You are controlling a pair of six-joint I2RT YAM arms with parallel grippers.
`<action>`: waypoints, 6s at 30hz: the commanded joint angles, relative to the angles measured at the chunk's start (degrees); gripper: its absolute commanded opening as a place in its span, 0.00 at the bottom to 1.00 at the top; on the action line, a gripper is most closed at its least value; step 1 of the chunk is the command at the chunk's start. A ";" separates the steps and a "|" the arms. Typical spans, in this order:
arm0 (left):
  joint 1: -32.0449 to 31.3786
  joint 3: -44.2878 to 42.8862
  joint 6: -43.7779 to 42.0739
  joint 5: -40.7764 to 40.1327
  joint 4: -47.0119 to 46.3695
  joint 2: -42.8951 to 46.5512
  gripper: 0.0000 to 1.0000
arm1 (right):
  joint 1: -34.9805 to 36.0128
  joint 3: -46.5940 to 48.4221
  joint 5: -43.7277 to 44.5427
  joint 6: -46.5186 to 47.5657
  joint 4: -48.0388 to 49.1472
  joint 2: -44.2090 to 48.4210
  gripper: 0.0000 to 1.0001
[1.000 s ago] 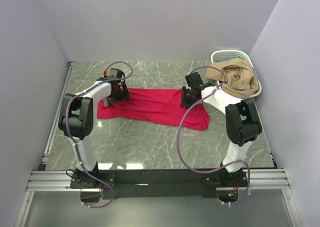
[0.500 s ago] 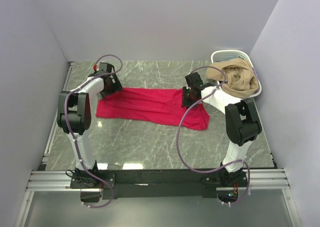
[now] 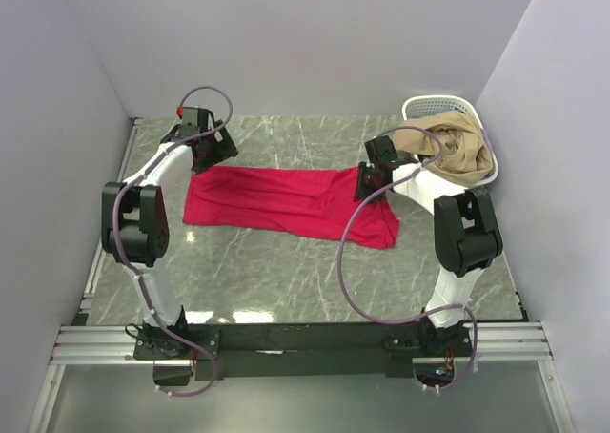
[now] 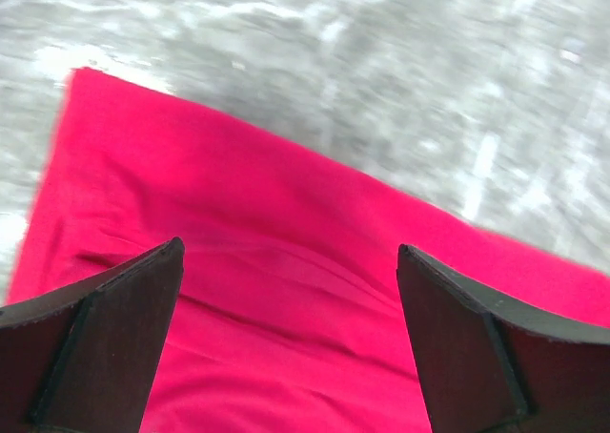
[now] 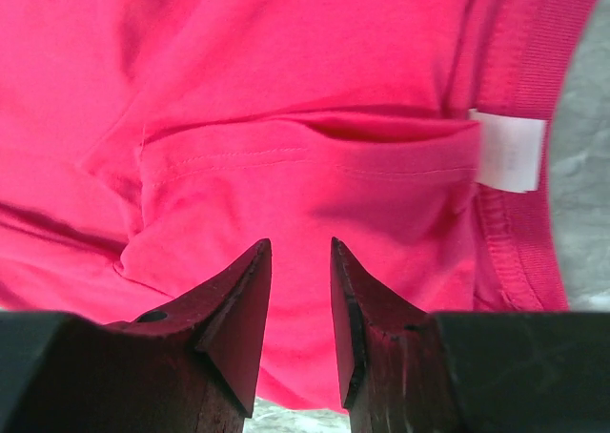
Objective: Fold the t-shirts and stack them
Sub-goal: Fold the tshirt
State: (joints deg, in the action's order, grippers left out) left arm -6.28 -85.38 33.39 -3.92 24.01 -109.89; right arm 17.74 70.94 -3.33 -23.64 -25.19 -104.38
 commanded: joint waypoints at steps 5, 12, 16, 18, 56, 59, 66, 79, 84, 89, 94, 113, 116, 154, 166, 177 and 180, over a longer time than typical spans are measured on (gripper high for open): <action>-0.66 -1.19 -1.04 9.02 -3.09 -1.29 0.99 | -1.30 1.48 -2.29 -3.78 1.90 -1.08 0.38; -0.83 -1.98 -0.60 6.57 -0.72 -6.48 0.99 | -1.92 3.15 -3.17 -5.80 2.07 -4.69 0.38; -1.01 -1.28 -0.34 4.19 0.77 -7.36 0.99 | -2.27 6.74 -1.68 -6.51 -0.55 -7.15 0.36; -1.36 -1.10 -0.16 1.92 2.09 -7.36 1.00 | -2.27 8.42 -1.33 -6.25 -2.40 -9.17 0.36; -30.53 45.30 22.59 8.49 4.81 28.58 0.99 | -4.46 68.02 -23.64 -2.99 -19.21 -45.65 0.42; -36.77 45.48 26.81 8.23 6.05 31.04 0.99 | -4.90 67.15 -27.15 -2.03 -15.61 -45.13 0.43; -41.70 32.49 27.35 -4.49 17.02 37.99 1.00 | -5.78 53.72 -25.34 0.34 -4.17 -31.70 0.43; -24.24 -0.03 1.61 -5.70 5.90 14.74 1.00 | -10.18 23.21 -10.30 -4.13 -1.01 -2.33 0.46; -18.60 -9.09 -4.29 6.99 -2.38 2.86 0.99 | -11.67 11.96 -9.50 -5.45 2.60 3.64 0.48; -13.76 -15.50 -6.05 18.39 -10.01 -8.14 0.99 | -13.78 4.22 -10.64 -6.68 6.29 6.29 0.50; -11.12 -23.32 -6.14 26.23 -11.26 -17.88 1.00 | -14.66 3.24 -9.50 -6.86 5.15 3.84 0.50; -9.80 -40.99 -2.27 42.59 -16.28 -38.64 1.00 | -15.28 7.80 -8.44 -9.67 6.47 -9.87 0.55; -9.62 -44.16 -1.05 44.17 -16.89 -41.45 0.99 | -15.28 9.39 -9.32 -9.76 6.56 -11.80 0.56; 4.79 -33.97 15.48 45.67 -36.58 -37.69 0.01 | -8.77 66.70 -30.85 -9.23 -3.56 -45.65 0.08; 5.05 -35.21 16.81 50.42 -36.15 -39.09 0.99 | -8.77 57.04 -32.09 -4.85 5.06 -37.66 0.64; 2.34 -0.98 4.32 33.37 -28.23 -6.97 0.99 | -4.82 31.56 -22.00 2.62 0.85 -13.94 0.66; -0.30 9.22 3.62 25.21 -27.00 2.53 0.99 | -1.57 22.87 -18.03 4.82 -1.00 -7.79 0.66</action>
State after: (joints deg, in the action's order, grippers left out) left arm -2.74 -85.12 41.10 31.66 -4.05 -121.10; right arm 11.42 101.06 -27.27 -23.77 -23.90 -121.05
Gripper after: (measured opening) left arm 0.994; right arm 0.664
